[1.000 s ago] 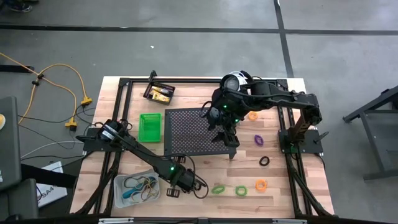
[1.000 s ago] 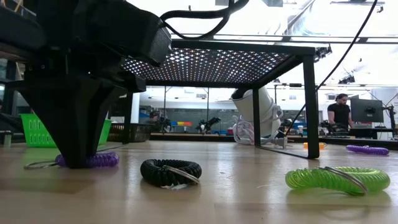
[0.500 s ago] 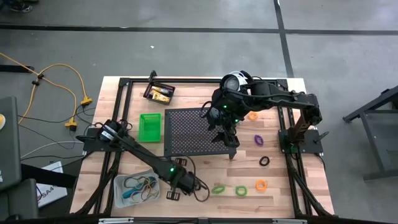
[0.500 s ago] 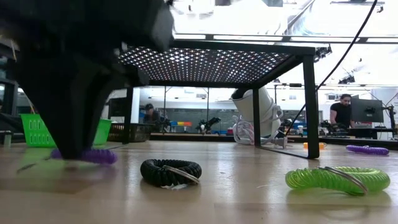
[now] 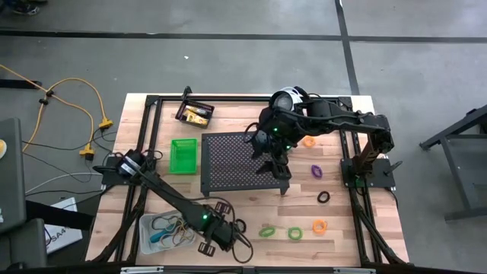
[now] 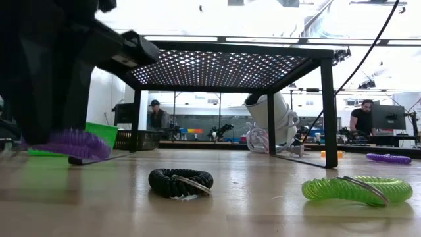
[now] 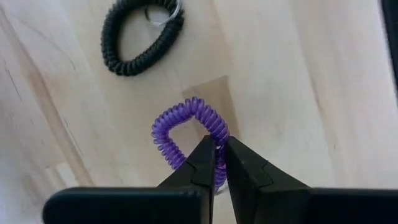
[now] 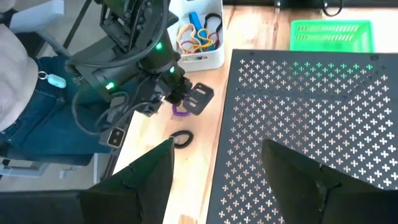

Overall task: Pick & Place Office Desk Supplies
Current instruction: Put the left purple spring keychain into the green bin

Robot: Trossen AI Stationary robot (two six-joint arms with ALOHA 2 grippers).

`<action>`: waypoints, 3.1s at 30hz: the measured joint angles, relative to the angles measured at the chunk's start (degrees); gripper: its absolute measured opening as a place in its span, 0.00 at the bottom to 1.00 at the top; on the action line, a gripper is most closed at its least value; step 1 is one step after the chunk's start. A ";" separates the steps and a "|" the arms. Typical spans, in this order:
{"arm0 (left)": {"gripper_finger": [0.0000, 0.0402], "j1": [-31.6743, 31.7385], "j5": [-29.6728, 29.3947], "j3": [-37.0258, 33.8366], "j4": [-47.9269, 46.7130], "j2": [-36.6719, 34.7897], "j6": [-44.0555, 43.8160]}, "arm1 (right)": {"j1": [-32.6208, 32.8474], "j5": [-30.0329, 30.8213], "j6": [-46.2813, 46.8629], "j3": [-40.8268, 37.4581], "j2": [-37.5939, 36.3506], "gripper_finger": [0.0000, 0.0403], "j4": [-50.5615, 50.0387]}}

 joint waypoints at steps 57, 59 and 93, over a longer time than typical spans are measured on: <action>0.05 20.51 -9.29 4.62 -27.37 -31.31 -6.19 | 0.00 -0.04 0.19 0.01 0.00 0.57 1.23; 0.05 21.22 -9.29 4.62 -27.41 -32.18 -6.18 | 0.00 -0.02 0.15 0.01 0.00 0.57 1.25; 0.05 29.85 -16.33 -21.35 -30.04 -56.17 -19.97 | 0.00 -0.02 -0.01 0.01 0.00 0.57 17.83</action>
